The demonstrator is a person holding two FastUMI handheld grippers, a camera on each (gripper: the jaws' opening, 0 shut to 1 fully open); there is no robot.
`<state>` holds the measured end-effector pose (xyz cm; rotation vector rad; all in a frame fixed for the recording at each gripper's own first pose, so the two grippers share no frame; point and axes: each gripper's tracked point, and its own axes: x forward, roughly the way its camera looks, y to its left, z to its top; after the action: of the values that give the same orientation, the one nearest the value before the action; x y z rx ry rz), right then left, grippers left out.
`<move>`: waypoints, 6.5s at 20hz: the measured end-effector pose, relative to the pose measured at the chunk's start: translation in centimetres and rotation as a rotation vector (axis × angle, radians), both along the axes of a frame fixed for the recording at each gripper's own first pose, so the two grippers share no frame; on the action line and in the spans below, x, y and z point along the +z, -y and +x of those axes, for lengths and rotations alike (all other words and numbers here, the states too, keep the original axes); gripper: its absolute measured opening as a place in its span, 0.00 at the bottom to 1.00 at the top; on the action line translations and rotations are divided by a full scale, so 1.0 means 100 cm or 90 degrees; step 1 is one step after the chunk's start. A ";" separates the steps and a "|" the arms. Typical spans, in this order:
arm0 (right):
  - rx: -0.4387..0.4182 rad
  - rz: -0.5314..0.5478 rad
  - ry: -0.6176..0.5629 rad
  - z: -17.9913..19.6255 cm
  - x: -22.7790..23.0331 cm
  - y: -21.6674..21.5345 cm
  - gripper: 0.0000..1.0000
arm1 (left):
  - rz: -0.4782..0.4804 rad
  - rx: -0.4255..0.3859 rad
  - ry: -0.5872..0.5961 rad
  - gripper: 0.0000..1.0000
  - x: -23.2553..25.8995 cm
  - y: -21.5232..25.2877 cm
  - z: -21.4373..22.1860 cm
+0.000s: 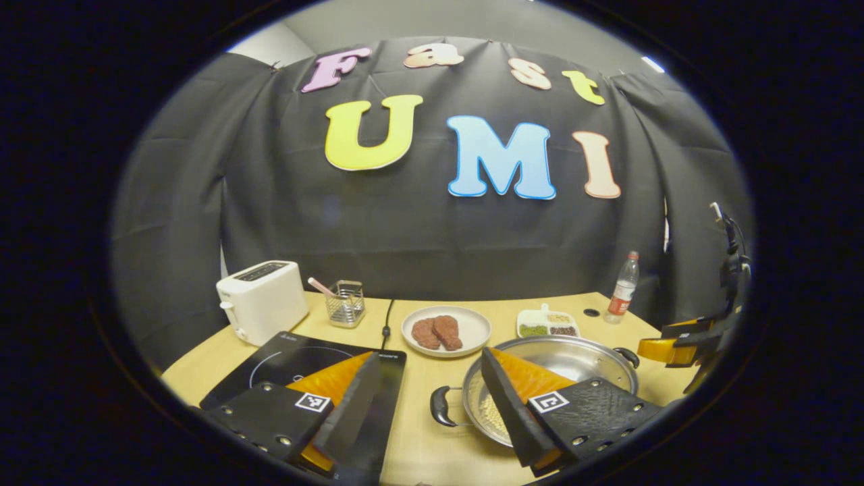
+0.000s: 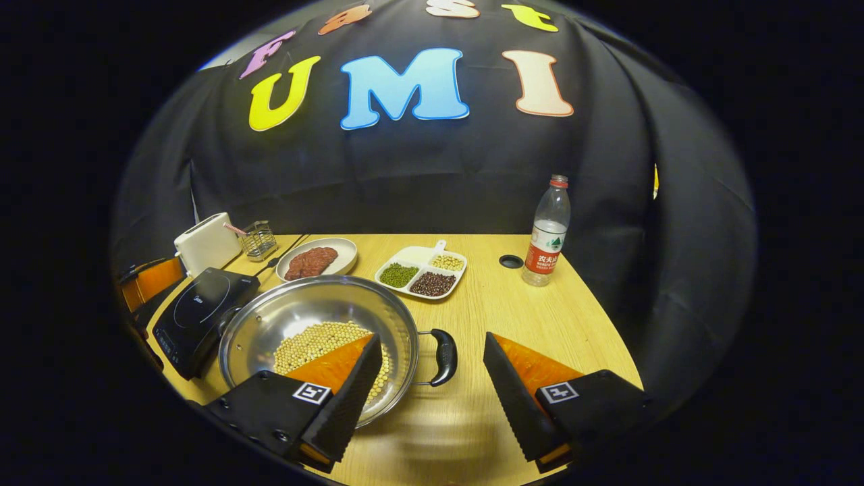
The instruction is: First push the handle of the pot to place it horizontally, then grasp the pot with both hands and set it on the induction cooktop.
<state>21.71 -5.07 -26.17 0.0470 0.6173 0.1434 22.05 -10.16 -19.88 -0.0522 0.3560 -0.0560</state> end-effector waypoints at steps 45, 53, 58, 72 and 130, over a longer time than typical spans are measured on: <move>-0.005 0.009 -0.107 0.030 -0.071 -0.015 0.51 | -0.025 -0.018 -0.263 0.56 -0.156 0.033 0.030; -0.006 0.008 -0.088 0.026 -0.031 -0.028 0.51 | -0.040 -0.014 -0.239 0.59 -0.118 0.013 0.029; -0.028 0.018 -0.075 0.010 -0.008 -0.052 0.48 | -0.035 -0.035 -0.225 0.56 -0.093 -0.014 0.030; -0.048 0.036 -0.046 -0.009 0.027 -0.142 0.51 | -0.027 -0.047 -0.199 0.58 -0.063 -0.116 0.028; -0.010 0.075 0.113 0.000 0.083 -0.294 0.98 | 0.038 0.062 -0.075 0.82 -0.029 -0.324 0.042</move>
<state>21.75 24.31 -17.86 0.1519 0.4308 0.1668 26.20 22.26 -22.81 -0.0131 0.4715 0.0546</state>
